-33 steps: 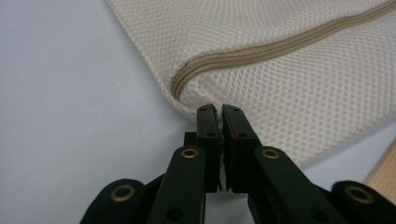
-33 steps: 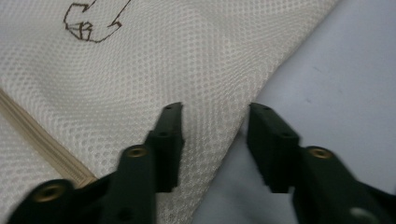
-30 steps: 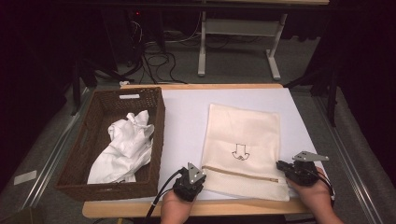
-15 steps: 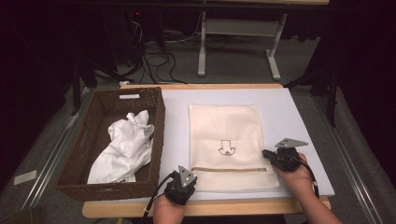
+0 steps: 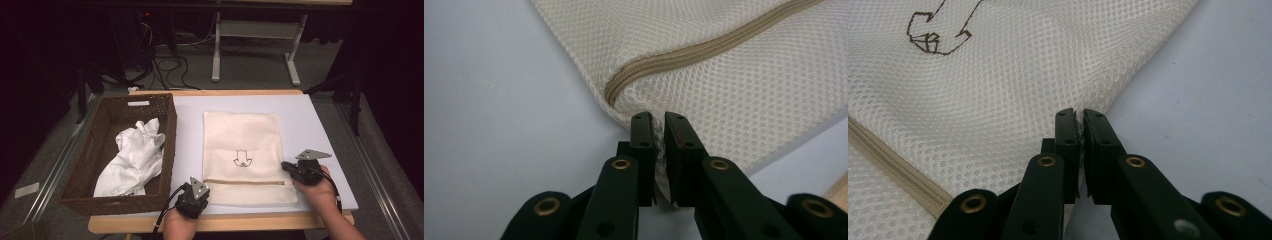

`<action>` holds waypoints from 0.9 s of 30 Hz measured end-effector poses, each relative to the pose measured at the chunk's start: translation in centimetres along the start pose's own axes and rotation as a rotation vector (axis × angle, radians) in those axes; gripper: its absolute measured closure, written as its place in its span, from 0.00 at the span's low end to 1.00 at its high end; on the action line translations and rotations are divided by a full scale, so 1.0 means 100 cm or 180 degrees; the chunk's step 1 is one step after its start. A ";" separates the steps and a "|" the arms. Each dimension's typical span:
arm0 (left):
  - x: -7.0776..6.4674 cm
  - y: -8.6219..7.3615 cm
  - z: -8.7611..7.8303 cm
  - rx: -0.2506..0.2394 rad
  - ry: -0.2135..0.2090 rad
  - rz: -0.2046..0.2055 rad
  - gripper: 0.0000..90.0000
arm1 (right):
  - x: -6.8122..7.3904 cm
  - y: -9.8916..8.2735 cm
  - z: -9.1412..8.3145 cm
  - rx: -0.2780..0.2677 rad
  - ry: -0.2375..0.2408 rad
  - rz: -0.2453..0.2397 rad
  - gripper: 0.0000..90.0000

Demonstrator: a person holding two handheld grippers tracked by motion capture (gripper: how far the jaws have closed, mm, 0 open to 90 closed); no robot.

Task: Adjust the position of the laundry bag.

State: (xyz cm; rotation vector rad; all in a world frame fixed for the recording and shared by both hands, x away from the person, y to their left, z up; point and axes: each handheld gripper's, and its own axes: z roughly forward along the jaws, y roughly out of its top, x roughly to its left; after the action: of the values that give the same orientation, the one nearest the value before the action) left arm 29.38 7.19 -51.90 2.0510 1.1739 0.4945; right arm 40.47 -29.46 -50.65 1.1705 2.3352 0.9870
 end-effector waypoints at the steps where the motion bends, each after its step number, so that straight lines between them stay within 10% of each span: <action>1: 0.000 0.000 0.000 0.0000 -0.0004 -0.0001 0.88 | 0.000 0.000 0.000 0.0003 -0.0002 -0.0011 0.93; 27: 0.007 0.022 0.026 -0.0094 0.0089 0.0025 0.95 | -0.006 -0.022 -0.025 0.0000 -0.0100 0.0088 0.98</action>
State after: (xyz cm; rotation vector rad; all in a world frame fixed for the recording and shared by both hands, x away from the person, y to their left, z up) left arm 32.68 6.05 -52.10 2.0303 1.1685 0.5428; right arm 38.16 -31.92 -50.51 1.2126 2.3006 0.9707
